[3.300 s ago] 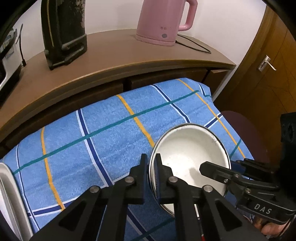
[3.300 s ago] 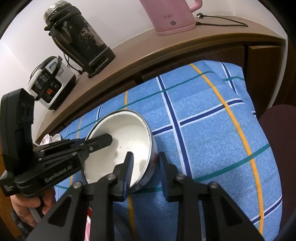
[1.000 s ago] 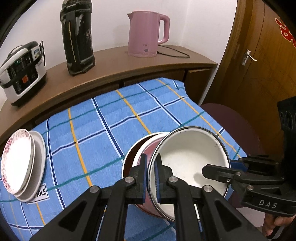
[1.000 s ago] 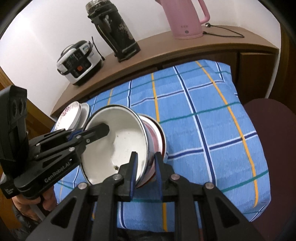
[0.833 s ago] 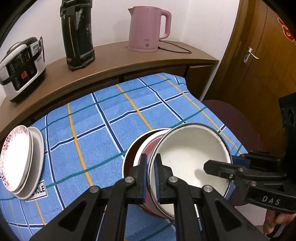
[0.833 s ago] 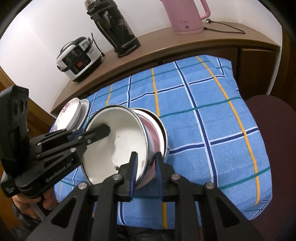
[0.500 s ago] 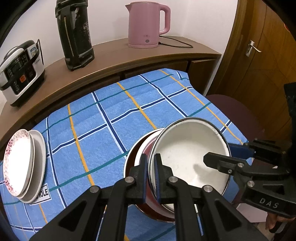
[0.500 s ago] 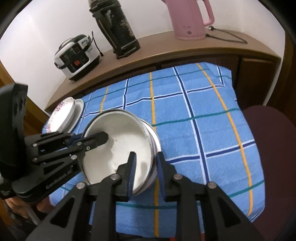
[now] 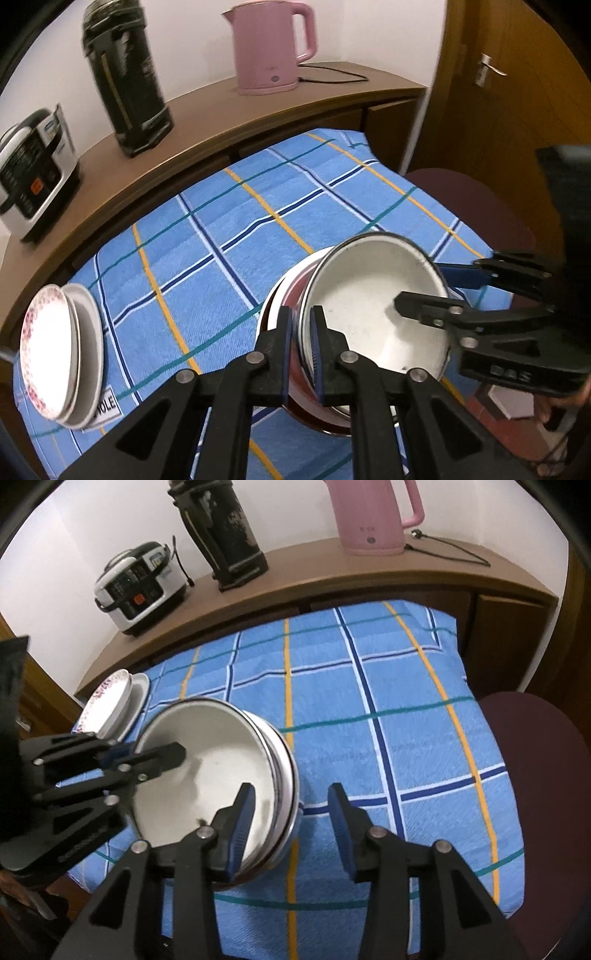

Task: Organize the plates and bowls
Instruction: 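Lower the white enamel bowl into the steel bowl with the left tool, then open the left tool and reposition both tools around the nested bowls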

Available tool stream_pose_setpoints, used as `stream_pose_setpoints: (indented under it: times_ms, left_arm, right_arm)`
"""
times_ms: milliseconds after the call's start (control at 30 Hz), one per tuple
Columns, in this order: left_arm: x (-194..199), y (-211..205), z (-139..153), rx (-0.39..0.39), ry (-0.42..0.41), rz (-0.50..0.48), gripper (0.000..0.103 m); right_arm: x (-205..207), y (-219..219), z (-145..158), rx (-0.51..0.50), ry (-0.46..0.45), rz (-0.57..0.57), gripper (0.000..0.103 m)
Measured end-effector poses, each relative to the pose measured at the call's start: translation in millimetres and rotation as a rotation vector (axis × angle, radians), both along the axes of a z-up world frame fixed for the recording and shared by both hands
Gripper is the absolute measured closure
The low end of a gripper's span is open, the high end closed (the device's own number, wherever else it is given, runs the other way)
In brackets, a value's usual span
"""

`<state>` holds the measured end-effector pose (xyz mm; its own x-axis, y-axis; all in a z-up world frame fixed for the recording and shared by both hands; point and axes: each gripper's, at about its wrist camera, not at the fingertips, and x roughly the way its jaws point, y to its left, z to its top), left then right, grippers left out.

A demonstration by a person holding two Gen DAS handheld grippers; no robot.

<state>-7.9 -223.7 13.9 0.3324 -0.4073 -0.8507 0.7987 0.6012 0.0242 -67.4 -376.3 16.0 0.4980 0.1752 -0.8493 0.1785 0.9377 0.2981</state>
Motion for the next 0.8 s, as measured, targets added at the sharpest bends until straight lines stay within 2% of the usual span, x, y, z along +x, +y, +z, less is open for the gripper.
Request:
stream_pose_setpoints:
  times_ms: [133,167,200,267,367,433,533,600,700,800]
  left_arm:
    - [0,5,11,-0.052,0.022,-0.073,0.081]
    - [1,5,13,-0.067,0.028,-0.09,0.071]
    - [1,8,17,-0.083,0.025,-0.098,0.051]
    - [4,14,26,-0.117,-0.014,-0.083,0.035]
    - [12,23,37,-0.16,-0.034,-0.048,0.035]
    - [23,33,42,-0.207,-0.038,0.021,0.035]
    - [39,53,42,-0.306,0.01,0.129,0.035]
    - [45,64,39,-0.358,0.047,0.174,0.035]
    - [49,74,30,-0.388,0.089,0.217,0.035]
    - [46,75,23,-0.388,0.091,0.238,0.035]
  right_arm:
    - [3,-5,-11,0.006,0.033,-0.009,0.06]
    - [4,-6,-13,0.01,0.037,-0.011,0.06]
    - [4,-6,-14,0.014,0.039,-0.009,0.06]
    - [6,-6,-15,0.004,0.041,-0.011,0.058]
    - [9,-6,-14,-0.009,0.048,-0.011,0.057]
    - [9,-6,-14,-0.015,0.049,-0.01,0.057]
    - [9,-7,-12,0.011,0.039,-0.023,0.057]
    - [3,-12,-3,0.071,-0.019,-0.053,0.057]
    - [-7,-17,15,0.097,-0.127,-0.091,0.056]
    - [-22,-24,29,0.126,-0.23,-0.142,0.045]
